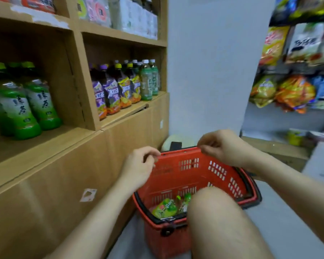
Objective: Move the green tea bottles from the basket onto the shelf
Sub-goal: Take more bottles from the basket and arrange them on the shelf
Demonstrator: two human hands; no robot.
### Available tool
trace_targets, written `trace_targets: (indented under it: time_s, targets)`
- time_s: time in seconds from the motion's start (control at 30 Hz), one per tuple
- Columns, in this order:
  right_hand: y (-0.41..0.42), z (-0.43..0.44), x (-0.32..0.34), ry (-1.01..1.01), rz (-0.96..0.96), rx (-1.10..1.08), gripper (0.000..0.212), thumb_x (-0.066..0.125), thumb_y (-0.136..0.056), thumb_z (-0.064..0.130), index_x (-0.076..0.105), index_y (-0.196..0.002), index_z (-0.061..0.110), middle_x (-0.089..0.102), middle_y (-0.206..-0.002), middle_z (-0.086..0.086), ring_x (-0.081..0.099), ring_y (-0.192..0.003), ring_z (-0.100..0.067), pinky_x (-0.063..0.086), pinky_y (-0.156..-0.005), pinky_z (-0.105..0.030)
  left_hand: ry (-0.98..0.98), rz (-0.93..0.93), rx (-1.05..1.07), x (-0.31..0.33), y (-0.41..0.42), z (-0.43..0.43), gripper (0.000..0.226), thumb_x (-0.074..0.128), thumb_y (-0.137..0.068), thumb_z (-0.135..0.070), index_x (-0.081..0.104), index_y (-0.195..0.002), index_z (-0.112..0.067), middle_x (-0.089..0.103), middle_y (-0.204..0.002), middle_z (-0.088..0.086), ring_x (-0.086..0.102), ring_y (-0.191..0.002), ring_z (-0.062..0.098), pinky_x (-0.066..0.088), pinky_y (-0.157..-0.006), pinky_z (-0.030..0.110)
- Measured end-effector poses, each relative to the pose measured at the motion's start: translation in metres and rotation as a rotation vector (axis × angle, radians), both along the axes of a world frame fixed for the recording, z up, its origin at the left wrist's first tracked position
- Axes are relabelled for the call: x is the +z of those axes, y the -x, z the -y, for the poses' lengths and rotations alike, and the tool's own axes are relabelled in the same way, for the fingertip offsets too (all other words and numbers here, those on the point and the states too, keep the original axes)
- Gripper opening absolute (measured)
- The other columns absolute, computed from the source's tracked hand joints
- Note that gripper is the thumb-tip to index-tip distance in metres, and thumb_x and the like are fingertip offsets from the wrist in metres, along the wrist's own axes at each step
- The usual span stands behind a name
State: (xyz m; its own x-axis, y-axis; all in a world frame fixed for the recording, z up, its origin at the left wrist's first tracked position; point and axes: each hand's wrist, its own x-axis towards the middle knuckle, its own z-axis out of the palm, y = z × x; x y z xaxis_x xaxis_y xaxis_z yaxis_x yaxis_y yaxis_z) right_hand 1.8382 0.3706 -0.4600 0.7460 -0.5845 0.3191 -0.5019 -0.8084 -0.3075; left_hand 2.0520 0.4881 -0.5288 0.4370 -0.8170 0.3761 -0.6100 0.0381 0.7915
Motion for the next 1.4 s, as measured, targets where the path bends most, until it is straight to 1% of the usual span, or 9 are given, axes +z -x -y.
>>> trace_targets:
  time_s: [0.23,0.47,0.63,0.87,0.97,1.07,1.17,1.23,1.4]
  targets:
    - [0.052,0.029,-0.019,-0.212,-0.073,-0.142,0.018,0.061,-0.088,0.025,0.069,-0.105,0.022,0.069,-0.097,0.006,0.063,-0.087,-0.006,0.048,-0.079,-0.02,-0.137,-0.029,-0.073,-0.033,0.036,0.053,0.035,0.052,-0.084,-0.004,0.064,-0.07,-0.034,0.069,-0.066,-0.008,0.066,-0.062,0.011,0.056,-0.073,0.038]
    - [0.065,0.084,-0.111,-0.373,-0.043,-0.241,0.044,0.067,-0.084,0.037,0.056,-0.126,0.024,0.065,-0.113,-0.001,0.06,-0.099,-0.014,0.048,-0.088,-0.027,-0.346,0.15,-0.16,-0.067,0.066,0.116,0.015,0.059,-0.086,-0.017,0.069,-0.089,-0.028,0.063,-0.078,-0.013,0.058,-0.078,0.007,0.043,-0.074,0.021]
    - [0.03,0.142,-0.163,-0.421,-0.129,-0.288,0.068,0.067,-0.083,0.041,0.038,-0.141,0.02,0.056,-0.128,-0.01,0.056,-0.113,-0.026,0.046,-0.094,-0.035,-0.546,0.098,-0.137,-0.128,0.058,0.18,0.013,0.061,-0.087,-0.023,0.069,-0.097,-0.022,0.064,-0.084,-0.009,0.062,-0.087,0.013,0.047,-0.078,0.026]
    - [0.045,0.201,-0.197,-0.521,-0.137,-0.452,0.058,0.057,-0.09,0.023,0.034,-0.143,0.023,0.054,-0.136,-0.006,0.054,-0.12,-0.022,0.044,-0.095,-0.031,-1.01,-0.068,-0.405,-0.23,0.101,0.274,0.057,0.066,-0.084,-0.041,0.048,-0.128,-0.009,0.058,-0.123,0.004,0.055,-0.113,0.022,0.041,-0.087,0.025]
    - [0.054,0.199,-0.209,-0.499,-0.161,-0.451,0.061,0.059,-0.09,0.025,0.031,-0.144,0.027,0.054,-0.133,-0.006,0.056,-0.113,-0.021,0.045,-0.091,-0.03,-1.134,-0.22,-0.487,-0.255,0.117,0.296,0.056,0.064,-0.088,-0.033,0.042,-0.134,-0.009,0.051,-0.133,0.007,0.048,-0.123,0.024,0.036,-0.094,0.023]
    - [0.056,0.195,-0.221,-0.505,-0.185,-0.444,0.068,0.06,-0.089,0.027,0.024,-0.146,0.029,0.049,-0.133,-0.004,0.056,-0.108,-0.019,0.043,-0.088,-0.025,-1.133,-0.47,-0.322,-0.275,0.12,0.306,0.064,0.071,-0.082,-0.033,0.042,-0.133,-0.007,0.053,-0.125,0.004,0.051,-0.116,0.024,0.04,-0.095,0.026]
    - [0.058,0.197,-0.228,-0.556,-0.175,-0.435,0.075,0.062,-0.088,0.028,0.017,-0.148,0.027,0.042,-0.141,-0.004,0.053,-0.116,-0.021,0.043,-0.093,-0.027,-1.077,-0.648,-0.192,-0.283,0.123,0.31,0.061,0.08,-0.073,-0.029,0.052,-0.12,-0.003,0.063,-0.108,0.006,0.057,-0.086,0.016,0.042,-0.076,0.024]
    - [0.059,0.198,-0.229,-0.597,-0.151,-0.443,0.08,0.063,-0.087,0.028,0.013,-0.149,0.027,0.04,-0.143,-0.005,0.052,-0.119,-0.021,0.042,-0.093,-0.027,-1.096,-0.635,-0.209,-0.279,0.122,0.31,0.053,0.08,-0.072,-0.027,0.053,-0.113,-0.006,0.062,-0.103,0.003,0.053,-0.082,0.012,0.04,-0.074,0.023]
    - [0.057,0.194,-0.235,-0.736,-0.151,-0.443,0.086,0.065,-0.087,0.03,0.005,-0.15,0.026,0.039,-0.144,-0.007,0.046,-0.125,-0.022,0.037,-0.092,-0.023,-1.013,-0.442,-0.218,-0.266,0.114,0.289,0.084,0.087,-0.063,-0.027,0.041,-0.133,-0.014,0.057,-0.113,-0.003,0.053,-0.101,0.014,0.043,-0.087,0.024]
